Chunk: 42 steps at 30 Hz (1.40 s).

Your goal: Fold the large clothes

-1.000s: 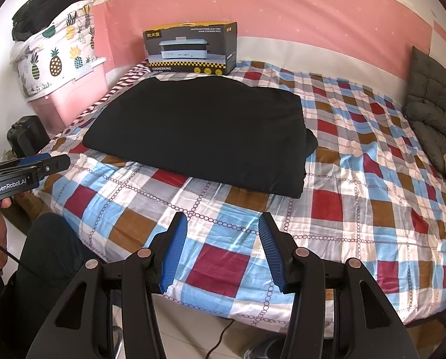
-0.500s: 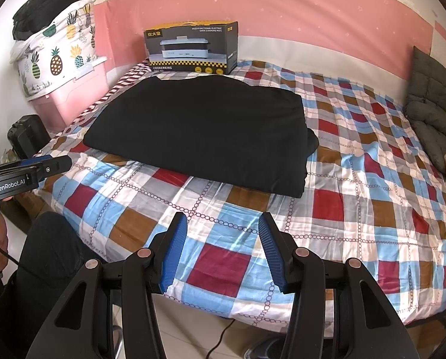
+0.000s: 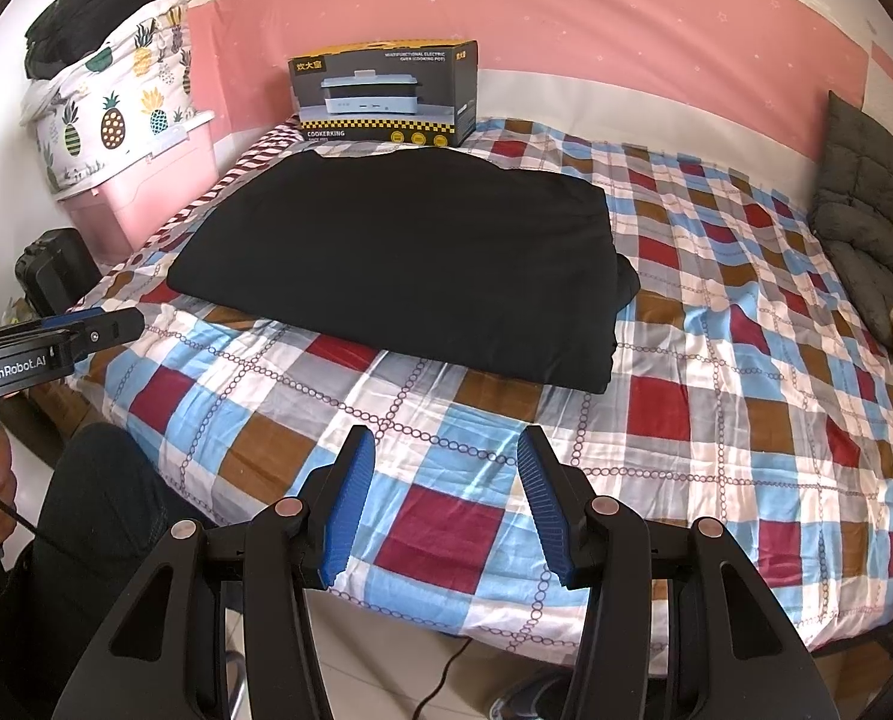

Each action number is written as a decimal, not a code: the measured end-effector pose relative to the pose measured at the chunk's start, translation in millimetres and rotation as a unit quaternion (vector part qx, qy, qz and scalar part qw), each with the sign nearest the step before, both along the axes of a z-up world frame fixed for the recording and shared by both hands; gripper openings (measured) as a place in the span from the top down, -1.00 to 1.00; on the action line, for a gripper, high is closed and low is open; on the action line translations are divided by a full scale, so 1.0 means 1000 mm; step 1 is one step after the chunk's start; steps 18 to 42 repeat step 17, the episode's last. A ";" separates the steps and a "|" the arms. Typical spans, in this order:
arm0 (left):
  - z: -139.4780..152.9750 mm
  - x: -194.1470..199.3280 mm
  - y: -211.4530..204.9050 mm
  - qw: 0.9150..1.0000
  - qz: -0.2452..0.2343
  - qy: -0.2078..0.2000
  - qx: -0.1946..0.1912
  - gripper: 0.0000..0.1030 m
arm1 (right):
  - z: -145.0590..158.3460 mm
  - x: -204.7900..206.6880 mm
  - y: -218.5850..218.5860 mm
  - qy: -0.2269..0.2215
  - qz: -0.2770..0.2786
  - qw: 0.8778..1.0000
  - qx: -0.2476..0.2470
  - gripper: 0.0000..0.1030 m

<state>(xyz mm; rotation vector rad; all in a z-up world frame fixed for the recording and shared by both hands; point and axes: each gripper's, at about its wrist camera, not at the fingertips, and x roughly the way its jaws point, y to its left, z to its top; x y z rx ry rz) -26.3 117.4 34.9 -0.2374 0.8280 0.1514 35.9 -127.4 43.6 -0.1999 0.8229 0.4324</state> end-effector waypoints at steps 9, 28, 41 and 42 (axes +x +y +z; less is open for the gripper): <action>-0.003 0.001 -0.002 1.000 0.000 0.009 -0.002 -0.21 | 0.000 0.001 -0.001 0.000 0.001 1.000 0.000 0.02; -0.001 0.002 -0.005 1.000 0.002 0.004 0.010 -0.21 | 0.000 0.001 -0.002 0.000 0.001 1.000 0.000 0.02; -0.001 0.002 -0.005 1.000 0.002 0.004 0.010 -0.21 | 0.000 0.001 -0.002 0.000 0.001 1.000 0.000 0.02; -0.001 0.002 -0.005 1.000 0.002 0.004 0.010 -0.21 | 0.000 0.001 -0.002 0.000 0.001 1.000 0.000 0.02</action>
